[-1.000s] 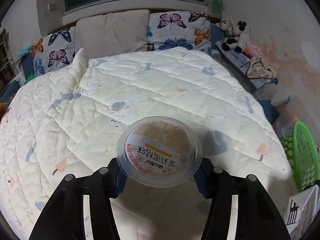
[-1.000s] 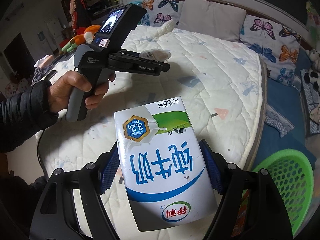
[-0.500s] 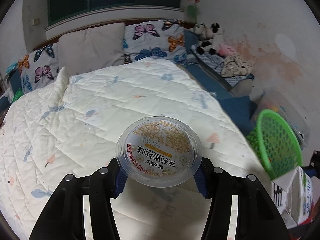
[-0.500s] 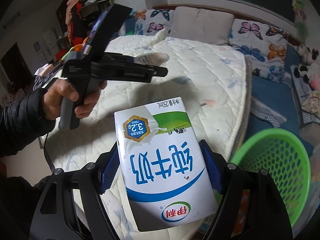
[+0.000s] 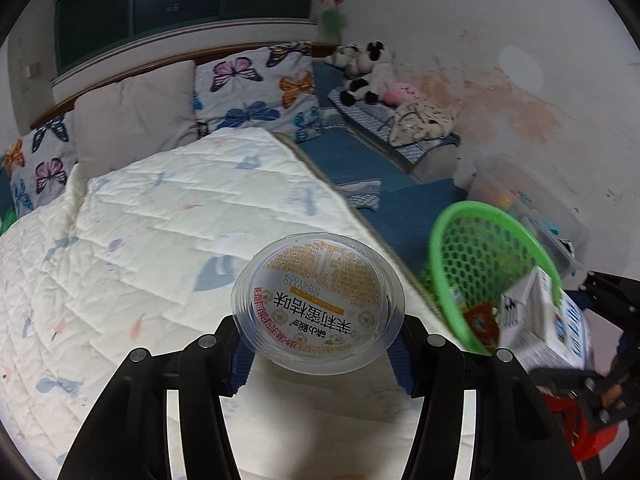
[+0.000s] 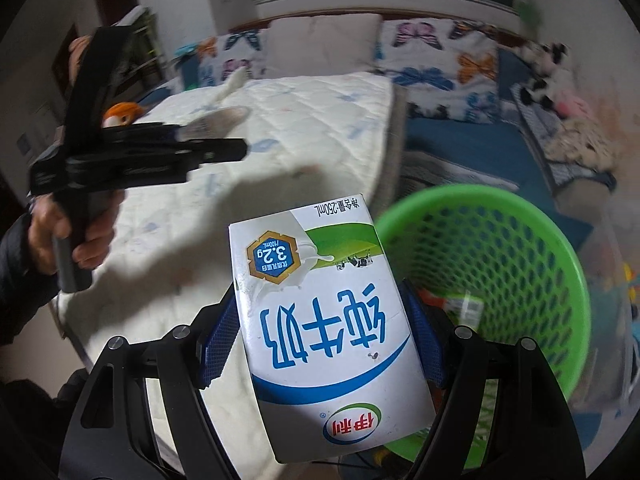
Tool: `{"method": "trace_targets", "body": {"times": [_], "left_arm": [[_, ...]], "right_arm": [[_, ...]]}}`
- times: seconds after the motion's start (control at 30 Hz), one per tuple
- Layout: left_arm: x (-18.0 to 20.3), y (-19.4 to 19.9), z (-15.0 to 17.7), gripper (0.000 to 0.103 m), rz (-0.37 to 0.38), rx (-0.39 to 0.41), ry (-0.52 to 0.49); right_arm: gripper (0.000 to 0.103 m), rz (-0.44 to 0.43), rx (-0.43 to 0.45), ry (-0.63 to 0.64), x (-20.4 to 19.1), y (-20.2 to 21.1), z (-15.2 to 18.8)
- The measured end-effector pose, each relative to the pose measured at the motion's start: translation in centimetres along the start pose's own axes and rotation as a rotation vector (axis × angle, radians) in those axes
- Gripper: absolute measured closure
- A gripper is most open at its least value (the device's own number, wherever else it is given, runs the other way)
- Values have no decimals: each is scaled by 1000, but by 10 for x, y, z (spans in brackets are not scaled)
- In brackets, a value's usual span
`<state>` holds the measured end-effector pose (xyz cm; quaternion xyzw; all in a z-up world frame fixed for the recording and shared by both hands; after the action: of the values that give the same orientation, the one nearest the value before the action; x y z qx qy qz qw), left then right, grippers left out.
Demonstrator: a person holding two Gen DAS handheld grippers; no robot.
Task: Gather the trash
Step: 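Carry the carton and pudding cup over the green basket and open both grippers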
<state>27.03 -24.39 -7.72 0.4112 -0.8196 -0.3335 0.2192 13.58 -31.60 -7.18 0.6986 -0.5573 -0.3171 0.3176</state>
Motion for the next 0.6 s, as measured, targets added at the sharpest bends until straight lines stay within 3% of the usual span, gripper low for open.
{"method": "trace_targets", "body": {"times": [0.3, 0.6], "left_arm": [[49, -3, -4, 49, 56, 0, -57], [82, -14, -4, 49, 98, -24, -84]], "right_arm": [[28, 121, -20, -140, 61, -7, 22], [24, 176, 9, -269, 103, 7, 35]]}}
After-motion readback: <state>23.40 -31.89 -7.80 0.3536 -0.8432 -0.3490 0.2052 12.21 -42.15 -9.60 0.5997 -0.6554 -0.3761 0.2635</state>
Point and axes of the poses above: each gripper's, at about its wrist camera, not at the fingertips, and y roughly against the way its jaws point, x to its right, z to its underside, the point moved 7 cm from there along -y, roughly the way its jaws point, and after that the axes turned 1 degree about -x, right-handed, at the moved point
